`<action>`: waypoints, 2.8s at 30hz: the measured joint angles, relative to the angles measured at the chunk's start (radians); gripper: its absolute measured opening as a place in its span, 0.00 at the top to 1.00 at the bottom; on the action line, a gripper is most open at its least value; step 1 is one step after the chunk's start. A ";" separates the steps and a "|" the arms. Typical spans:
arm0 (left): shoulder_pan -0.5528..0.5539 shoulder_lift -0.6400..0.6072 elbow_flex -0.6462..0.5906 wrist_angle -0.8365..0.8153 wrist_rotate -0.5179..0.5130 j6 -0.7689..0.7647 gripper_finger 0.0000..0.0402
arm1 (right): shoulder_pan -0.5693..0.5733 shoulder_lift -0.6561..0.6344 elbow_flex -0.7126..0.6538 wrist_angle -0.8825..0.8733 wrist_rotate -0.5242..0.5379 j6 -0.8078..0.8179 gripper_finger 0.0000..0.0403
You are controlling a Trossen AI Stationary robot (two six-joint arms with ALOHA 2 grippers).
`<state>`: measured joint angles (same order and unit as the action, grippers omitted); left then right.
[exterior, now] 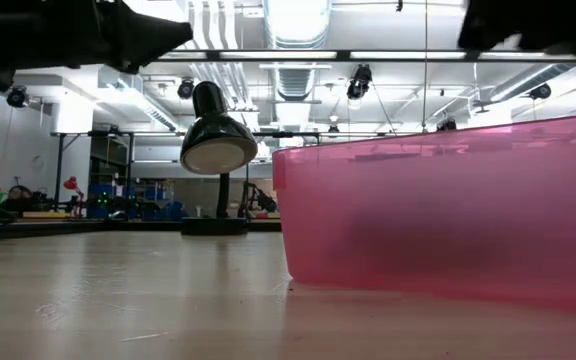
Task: Pick and place items into bin
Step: Return to Home Position
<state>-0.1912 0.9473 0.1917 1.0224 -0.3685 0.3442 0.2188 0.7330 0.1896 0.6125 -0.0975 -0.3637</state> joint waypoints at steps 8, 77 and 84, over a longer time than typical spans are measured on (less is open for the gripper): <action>0.152 -0.101 0.036 -0.210 0.170 0.005 0.71 | -0.435 -0.038 -0.004 -0.045 -0.223 0.102 0.87; 0.173 -0.893 -0.184 -0.990 0.277 -0.288 1.00 | -0.318 -0.606 -0.180 -0.489 0.174 0.329 0.98; 0.172 -0.906 -0.185 -0.994 0.285 -0.288 1.00 | -0.299 -0.655 -0.180 -0.548 0.151 0.350 0.98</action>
<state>-0.0196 0.0411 0.0071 0.0284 -0.0834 0.0563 -0.0807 0.0779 0.0093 0.0643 0.0533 -0.0139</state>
